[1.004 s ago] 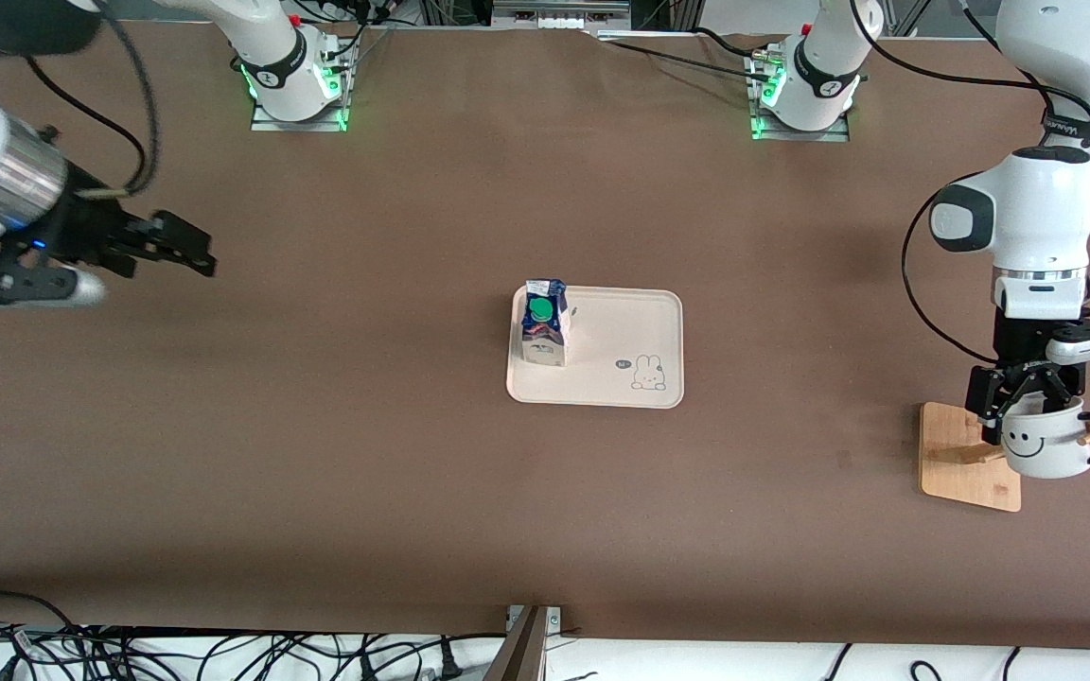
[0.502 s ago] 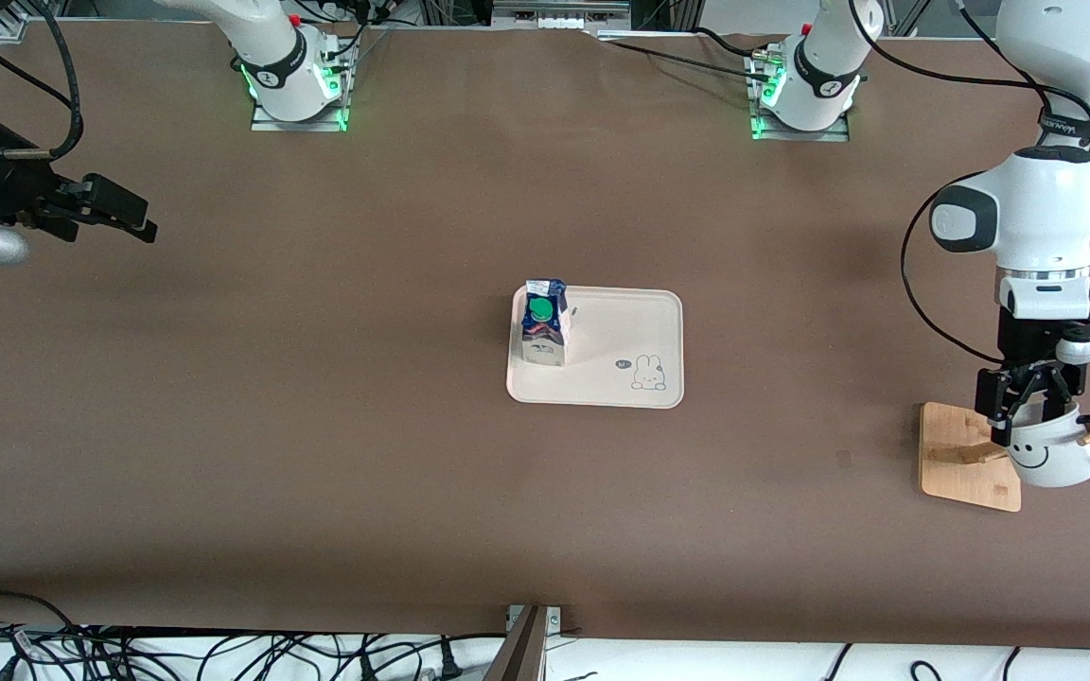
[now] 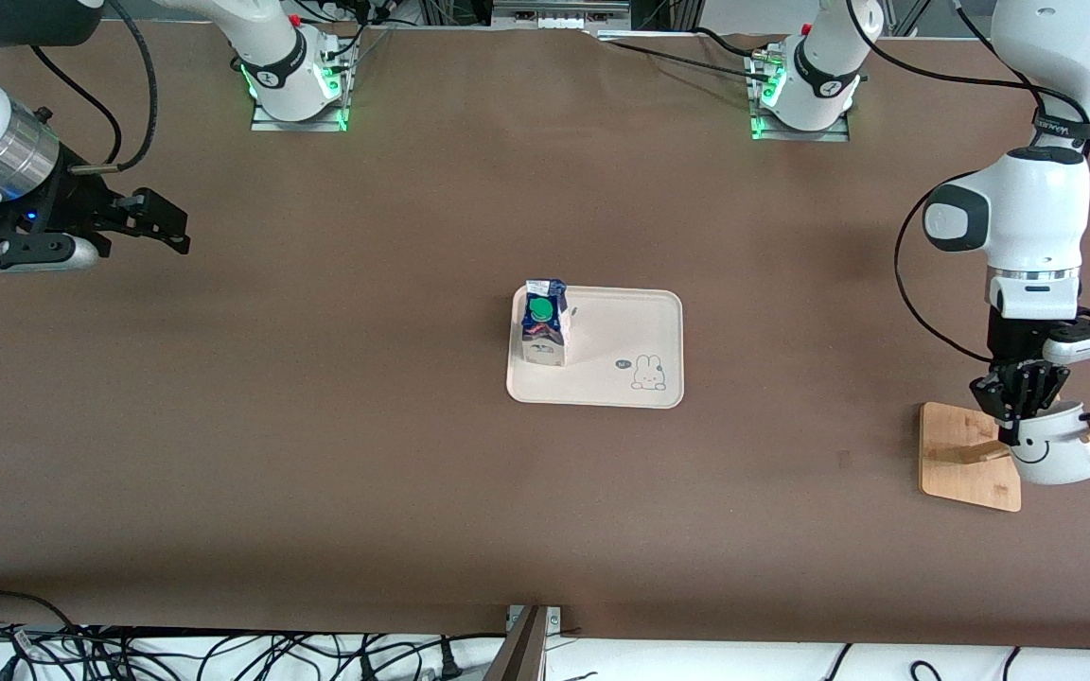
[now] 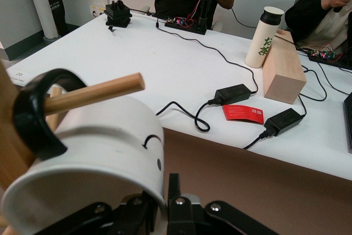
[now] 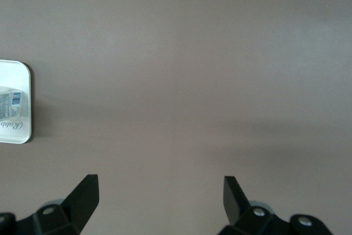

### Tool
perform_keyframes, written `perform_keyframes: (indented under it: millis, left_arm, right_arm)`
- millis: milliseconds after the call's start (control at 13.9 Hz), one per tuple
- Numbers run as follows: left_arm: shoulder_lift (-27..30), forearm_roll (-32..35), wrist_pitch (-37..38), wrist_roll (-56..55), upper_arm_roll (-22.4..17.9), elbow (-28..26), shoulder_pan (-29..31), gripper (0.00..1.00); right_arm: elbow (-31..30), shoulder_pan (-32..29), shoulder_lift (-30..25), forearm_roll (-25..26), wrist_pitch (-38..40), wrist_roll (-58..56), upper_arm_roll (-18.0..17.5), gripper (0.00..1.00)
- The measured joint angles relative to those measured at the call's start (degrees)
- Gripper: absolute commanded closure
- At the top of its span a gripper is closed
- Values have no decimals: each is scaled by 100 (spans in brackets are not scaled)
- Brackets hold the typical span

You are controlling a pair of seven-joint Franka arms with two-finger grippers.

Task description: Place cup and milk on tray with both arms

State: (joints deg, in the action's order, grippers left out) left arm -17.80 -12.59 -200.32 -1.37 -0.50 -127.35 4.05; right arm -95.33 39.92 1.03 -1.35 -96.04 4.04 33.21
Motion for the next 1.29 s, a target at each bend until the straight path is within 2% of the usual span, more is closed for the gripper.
perform_keyframes:
  millis: [72,287,358,430,573,932,1290]
  left_arm:
    - [0,0,-4,0,2,0,-4,100]
    - [1,0,-4,-7,11,-2,-5,100]
    - [2,-1,-14,-29,50,-4,-4,100]
    - [12,-3,-51,-73,112,-7,-6,100]
    - [51,-5,-108,-198,263,-9,-8,100]
    - [203,-6,-104,-265,406,-116,-17,100]
    - [525,-6,212,-278,515,-292,-22,100]
  right_arm:
    - [0,-240,-13,25,3,-11,-238,0]
    - [0,-1879,-52,44,45,-70,-1827,0]
    - [0,-2270,-63,44,59,-78,-2203,0]
    - [0,-2477,-73,44,70,-80,-2406,0]
    - [0,-2570,-88,44,77,-80,-2513,0]
    - [1,-2594,-92,47,76,-80,-2519,0]
    - [105,-2679,-106,57,74,-80,-2401,0]
